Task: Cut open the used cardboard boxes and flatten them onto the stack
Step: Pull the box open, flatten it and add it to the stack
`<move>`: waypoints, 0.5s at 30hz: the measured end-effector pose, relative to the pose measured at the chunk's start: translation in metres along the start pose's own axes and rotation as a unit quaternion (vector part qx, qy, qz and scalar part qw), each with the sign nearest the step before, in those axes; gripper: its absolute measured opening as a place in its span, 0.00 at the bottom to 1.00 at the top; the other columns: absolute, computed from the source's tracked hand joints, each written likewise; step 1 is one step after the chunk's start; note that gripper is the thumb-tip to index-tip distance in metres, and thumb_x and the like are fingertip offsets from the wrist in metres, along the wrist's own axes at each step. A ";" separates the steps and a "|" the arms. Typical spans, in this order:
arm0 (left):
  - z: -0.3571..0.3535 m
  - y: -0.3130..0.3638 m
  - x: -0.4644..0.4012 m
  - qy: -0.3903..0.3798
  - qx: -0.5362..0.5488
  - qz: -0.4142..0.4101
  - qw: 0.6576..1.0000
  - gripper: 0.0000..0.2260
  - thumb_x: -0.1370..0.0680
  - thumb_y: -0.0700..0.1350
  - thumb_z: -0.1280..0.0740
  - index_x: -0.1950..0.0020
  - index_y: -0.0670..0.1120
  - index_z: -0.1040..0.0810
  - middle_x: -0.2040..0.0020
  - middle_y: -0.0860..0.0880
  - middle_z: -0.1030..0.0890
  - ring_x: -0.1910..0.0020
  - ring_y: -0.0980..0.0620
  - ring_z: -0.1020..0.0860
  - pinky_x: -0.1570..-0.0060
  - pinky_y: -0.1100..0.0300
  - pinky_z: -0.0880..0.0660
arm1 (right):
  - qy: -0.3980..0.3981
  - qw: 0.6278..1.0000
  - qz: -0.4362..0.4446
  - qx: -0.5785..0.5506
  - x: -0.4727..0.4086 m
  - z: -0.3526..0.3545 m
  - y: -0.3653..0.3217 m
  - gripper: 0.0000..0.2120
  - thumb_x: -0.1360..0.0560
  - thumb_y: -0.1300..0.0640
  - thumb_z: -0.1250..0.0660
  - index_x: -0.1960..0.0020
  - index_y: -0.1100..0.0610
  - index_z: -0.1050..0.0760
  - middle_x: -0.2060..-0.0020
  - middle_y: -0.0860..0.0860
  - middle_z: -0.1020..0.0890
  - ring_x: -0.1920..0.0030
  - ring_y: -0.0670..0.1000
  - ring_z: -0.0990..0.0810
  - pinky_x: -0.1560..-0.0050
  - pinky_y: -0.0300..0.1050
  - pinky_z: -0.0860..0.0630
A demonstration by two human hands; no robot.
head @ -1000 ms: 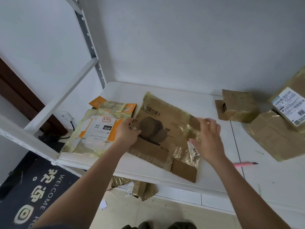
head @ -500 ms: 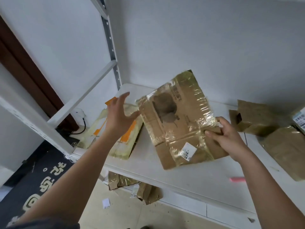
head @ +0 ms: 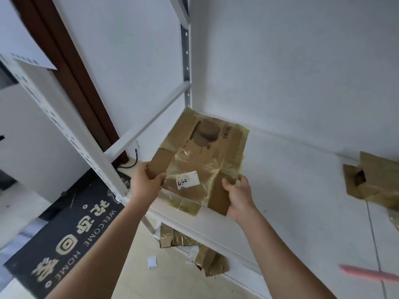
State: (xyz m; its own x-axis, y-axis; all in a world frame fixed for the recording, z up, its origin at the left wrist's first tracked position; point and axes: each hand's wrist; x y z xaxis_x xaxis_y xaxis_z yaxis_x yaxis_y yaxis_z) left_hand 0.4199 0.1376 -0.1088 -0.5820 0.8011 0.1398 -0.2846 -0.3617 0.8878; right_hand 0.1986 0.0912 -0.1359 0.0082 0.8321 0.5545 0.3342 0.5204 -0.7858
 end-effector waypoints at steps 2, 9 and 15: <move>0.007 -0.015 -0.013 0.027 -0.061 -0.002 0.998 0.16 0.25 0.39 0.28 0.38 0.45 0.26 0.58 0.55 0.24 0.58 0.53 0.23 0.62 0.61 0.28 | -0.007 0.997 0.010 0.071 -0.004 -0.013 0.019 0.16 0.22 0.65 0.32 0.38 0.54 0.30 0.45 0.55 0.18 0.46 0.57 0.18 0.43 0.59 0.20; 0.001 -0.050 -0.027 0.004 -0.290 0.008 0.957 0.30 0.24 0.38 0.31 0.25 0.51 0.38 0.31 0.39 0.37 0.40 0.39 0.29 0.38 0.45 0.32 | 0.037 0.907 0.059 0.415 -0.004 -0.023 0.053 0.31 0.26 0.53 0.26 0.30 0.62 0.36 0.35 0.59 0.27 0.38 0.57 0.24 0.43 0.46 0.24; -0.025 -0.052 -0.031 -0.151 -0.426 -0.227 0.862 0.43 0.28 0.33 0.32 0.23 0.64 0.45 0.21 0.55 0.49 0.22 0.45 0.52 0.26 0.44 0.52 | -0.003 0.688 0.302 0.660 -0.011 -0.018 0.041 0.49 0.28 0.48 0.25 0.20 0.44 0.56 0.22 0.52 0.49 0.25 0.58 0.44 0.33 0.51 0.30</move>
State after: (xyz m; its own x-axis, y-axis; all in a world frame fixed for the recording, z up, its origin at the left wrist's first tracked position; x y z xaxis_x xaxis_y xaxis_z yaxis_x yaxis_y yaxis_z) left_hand 0.4338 0.1201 -0.1704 -0.0742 0.9937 0.0843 -0.9627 -0.0934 0.2539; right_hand 0.2290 0.1000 -0.1698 -0.2353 0.9717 0.0192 -0.8753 -0.2032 -0.4389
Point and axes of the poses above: each hand's wrist, its own x-axis away from the middle knuckle, its own z-axis out of the back of the hand, y = z × x
